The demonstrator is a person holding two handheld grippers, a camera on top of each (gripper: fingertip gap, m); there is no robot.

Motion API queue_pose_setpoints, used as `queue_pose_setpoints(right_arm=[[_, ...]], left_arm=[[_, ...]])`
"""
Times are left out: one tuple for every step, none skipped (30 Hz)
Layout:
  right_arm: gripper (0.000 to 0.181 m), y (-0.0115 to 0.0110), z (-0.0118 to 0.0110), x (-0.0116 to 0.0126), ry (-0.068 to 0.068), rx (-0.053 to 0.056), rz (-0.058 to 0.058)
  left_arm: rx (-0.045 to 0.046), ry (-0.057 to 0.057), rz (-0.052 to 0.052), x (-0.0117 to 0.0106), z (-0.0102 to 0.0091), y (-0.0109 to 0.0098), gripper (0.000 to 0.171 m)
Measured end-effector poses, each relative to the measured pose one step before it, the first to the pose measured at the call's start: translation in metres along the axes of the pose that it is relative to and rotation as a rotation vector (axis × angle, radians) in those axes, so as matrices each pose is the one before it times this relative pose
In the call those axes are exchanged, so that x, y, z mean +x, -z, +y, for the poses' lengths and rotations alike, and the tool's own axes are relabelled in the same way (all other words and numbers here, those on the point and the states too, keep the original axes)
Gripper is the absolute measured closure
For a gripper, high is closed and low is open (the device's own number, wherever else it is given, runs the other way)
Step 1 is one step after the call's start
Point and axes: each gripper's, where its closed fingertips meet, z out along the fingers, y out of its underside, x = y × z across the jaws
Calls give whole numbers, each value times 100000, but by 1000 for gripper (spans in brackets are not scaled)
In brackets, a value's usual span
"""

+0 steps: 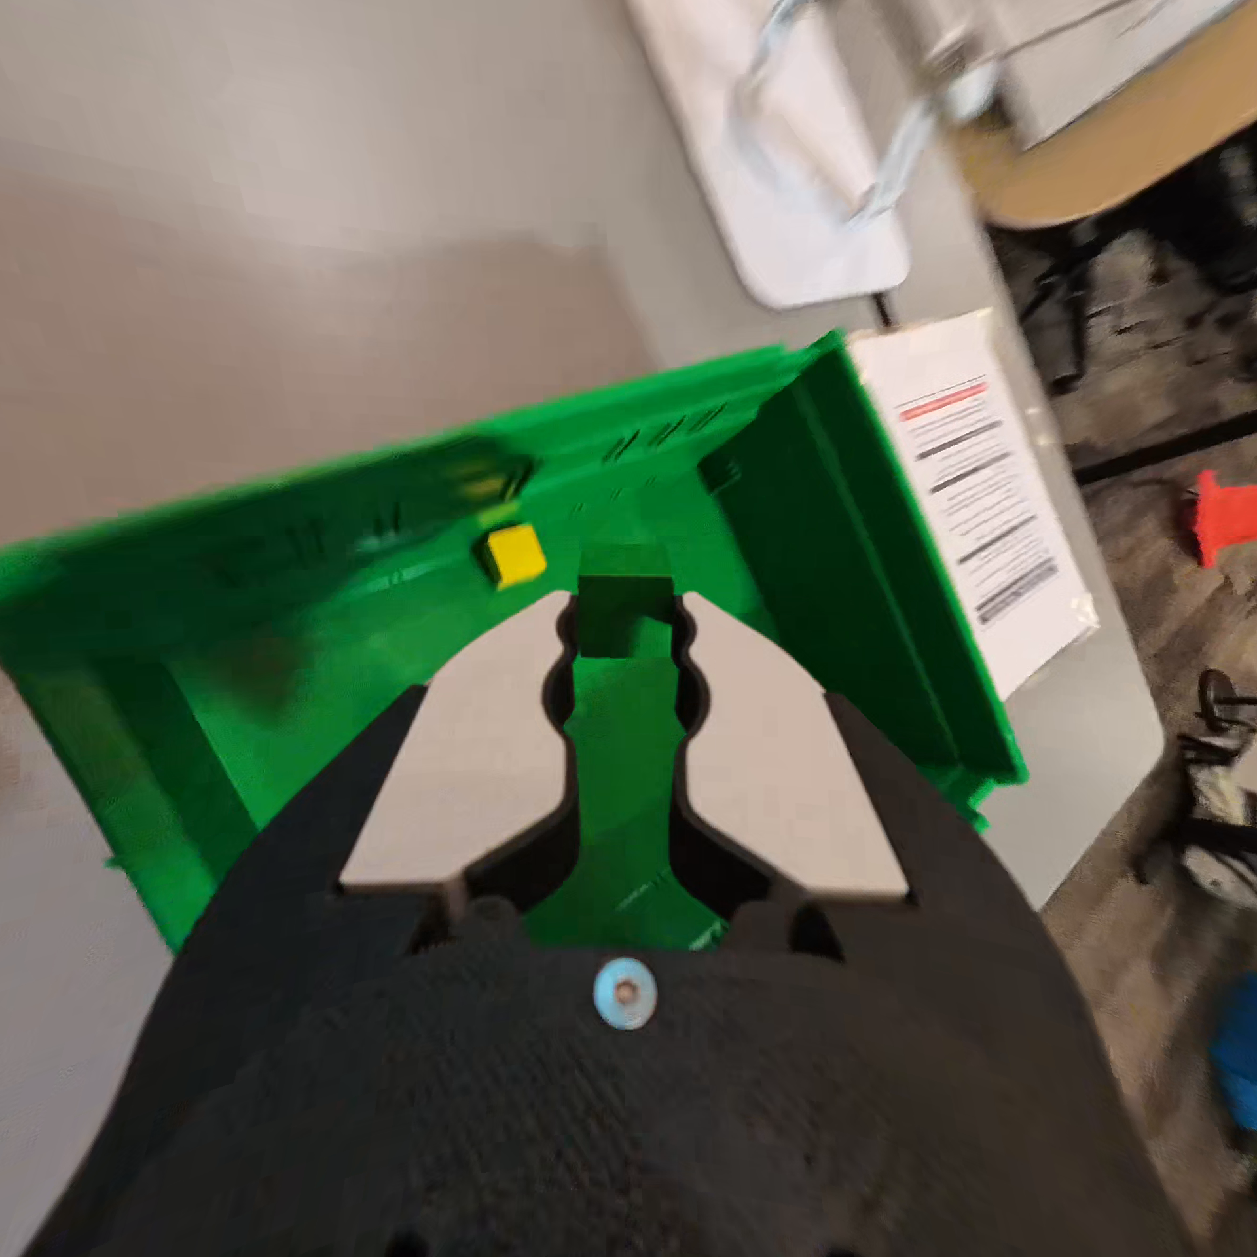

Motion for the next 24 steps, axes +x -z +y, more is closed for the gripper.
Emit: queue_pose_setpoints(right_arm=[[155, -1051, 975, -486, 5696, -6506, -4325], [155, -997, 760, -579, 4850, -5755, -5426], [155, -912, 563, -663, 3778, -5097, -6668], [155, -807, 419, -631, 2418, -4581, -7037], [155, -715, 305, -434, 1497, -4228, -6163], [155, -609, 180, -182, 1472, -3519, -4449], [154, -495, 48, -70, 1829, -2459, -3130], [154, -411, 103, -31, 1985, -2420, -2570], [155, -356, 220, 127, 1482, -2887, -1349], [155, -294, 185, 88, 1260, -2295, -1274], [155, -239, 76, -92, 621, -1273, -2111], [155, -203, 16, -37, 21, -753, -1532], [155, -171, 11, -8, -96, -665, -979], [155, -149, 24, -10, -144, -737, -716], [155, -135, -59, -15, -218, -215, -605], [155, -51, -160, 8, -320, 433, -367], [155, -9, -145, 35, -126, 439, -235], [155, -22, -149, 58, -210, 474, -3], [155, -33, -134, 36, -203, 330, -218], [155, -28, -83, -2, -68, 11, -516], [155, -4, -42, 77, -20, -155, 4], [155, -16, -17, 73, 31, -218, 73], [155, -3, -22, 13, -204, -94, -275], [155, -11, -22, 9, -245, 65, -232]], left_arm=[[-22, 1032, 335, 121, -27, -171, 116], [123, 1560, 1600, 276, -61, -173, 116], [168, 1205, 1528, 249, -45, -181, 116], [229, 634, 669, 90, -40, -165, 116], [268, 67, -106, -26, -5, -141, 116], [26, -255, -476, -93, 57, -143, 116], [-306, -197, -627, -148, 132, -116, 116], [-632, -41, -645, -166, 186, -111, 116], [-742, 93, -534, -161, 209, -99, 116], [-548, 158, -348, -128, 162, -79, 116], [-327, 199, -255, -110, 112, -60, 116], [-200, 274, -115, -98, 73, -51, 116], [-103, 453, 249, -33, 40, -36, 116], [-64, 760, 472, -28, 18, -32, 116], [158, 1010, 565, -36, -30, -17, 116], [439, 1103, 675, -38, -73, 3, 117], [560, 1219, 648, -41, -68, 24, 117], [526, 1268, 526, -46, -73, 29, 117], [433, 1029, 532, -28, -41, 56, 117], [335, 672, 367, -17, -42, 56, 117], [228, 387, 78, -32, -27, 54, 117], [135, 129, 129, 18, -38, 45, 117], [92, -15, 224, 48, -47, 43, 117], [150, -80, 257, 62, -68, 40, 117]])
